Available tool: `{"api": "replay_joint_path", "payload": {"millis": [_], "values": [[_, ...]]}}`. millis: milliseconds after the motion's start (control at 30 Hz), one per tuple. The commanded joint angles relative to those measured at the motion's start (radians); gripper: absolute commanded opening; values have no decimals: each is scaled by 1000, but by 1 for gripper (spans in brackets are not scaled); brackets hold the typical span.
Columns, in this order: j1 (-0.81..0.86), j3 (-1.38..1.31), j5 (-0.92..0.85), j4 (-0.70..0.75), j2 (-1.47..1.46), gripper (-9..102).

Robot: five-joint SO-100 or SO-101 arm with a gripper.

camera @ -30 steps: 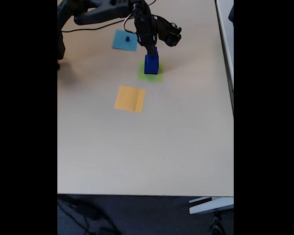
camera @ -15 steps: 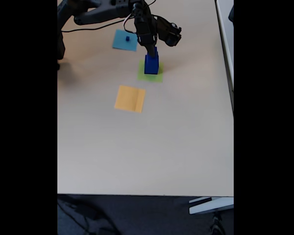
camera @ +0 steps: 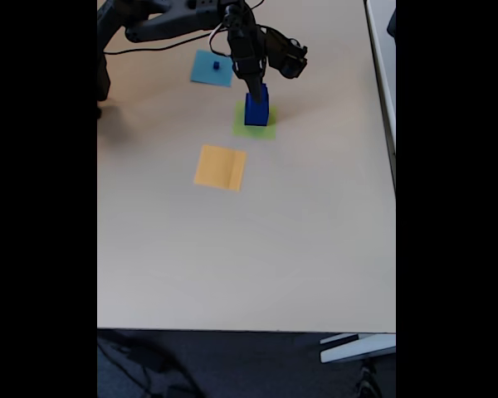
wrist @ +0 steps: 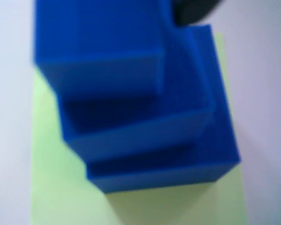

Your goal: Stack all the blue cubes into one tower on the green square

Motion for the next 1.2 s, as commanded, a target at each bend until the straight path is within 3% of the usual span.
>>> {"api": "replay_joint_path", "payload": {"millis": [0, 367, 733, 900, 1167], "values": [[5, -6, -12, -23, 18, 27], [-20, -54, -32, -112, 37, 28], [-80, -169, -278, -331, 138, 39], [-176, -135, -153, -242, 218, 39], [-416, 21, 330, -20, 296, 39]]}}
